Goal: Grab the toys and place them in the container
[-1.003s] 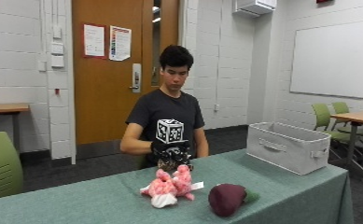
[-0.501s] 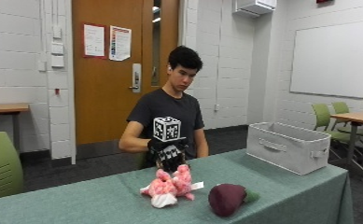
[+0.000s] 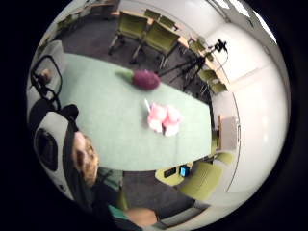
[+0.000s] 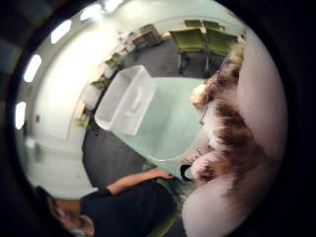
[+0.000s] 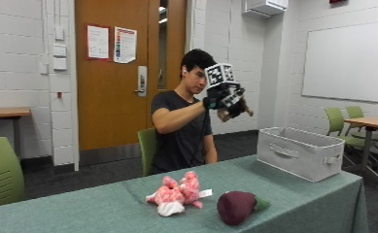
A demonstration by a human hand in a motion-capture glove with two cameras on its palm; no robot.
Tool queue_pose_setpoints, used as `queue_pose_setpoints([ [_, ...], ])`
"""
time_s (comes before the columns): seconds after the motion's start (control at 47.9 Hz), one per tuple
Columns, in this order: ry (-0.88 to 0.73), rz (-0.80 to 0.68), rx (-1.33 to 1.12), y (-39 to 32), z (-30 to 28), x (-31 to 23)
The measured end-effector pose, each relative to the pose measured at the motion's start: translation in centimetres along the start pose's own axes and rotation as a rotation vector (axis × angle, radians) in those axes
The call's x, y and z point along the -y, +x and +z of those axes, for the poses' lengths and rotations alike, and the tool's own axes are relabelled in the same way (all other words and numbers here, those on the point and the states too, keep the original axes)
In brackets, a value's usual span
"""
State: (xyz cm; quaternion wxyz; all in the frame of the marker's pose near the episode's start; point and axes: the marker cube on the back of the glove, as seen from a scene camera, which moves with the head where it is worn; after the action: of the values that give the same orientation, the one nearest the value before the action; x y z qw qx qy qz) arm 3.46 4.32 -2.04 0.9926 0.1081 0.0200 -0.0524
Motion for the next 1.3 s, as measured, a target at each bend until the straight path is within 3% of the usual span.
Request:
queue_pose_setpoints([
  [0.167,0.062,-0.175,0.048,-11.3,-4.8,10.4],
  [0.334,0.115,-0.398,0.154,-21.3,-5.2,16.2],
  [0.501,0.047,-0.322,0.142,-28.4,-1.5,19.9],
  [0.648,-0.090,-0.374,0.238,-26.6,3.1,21.5],
  [0.815,-0.325,-0.184,0.135,-34.7,5.5,20.0],
  [0.961,-0.318,-0.249,0.064,-30.5,4.6,19.4],
  [1.086,-0.266,-0.177,0.023,-24.3,2.8,18.9],
  [1.191,-0.255,-0.307,0.109,-18.1,0.4,16.4],
  [1.295,-0.239,-0.155,-0.003,-10.2,-0.4,14.7],
])
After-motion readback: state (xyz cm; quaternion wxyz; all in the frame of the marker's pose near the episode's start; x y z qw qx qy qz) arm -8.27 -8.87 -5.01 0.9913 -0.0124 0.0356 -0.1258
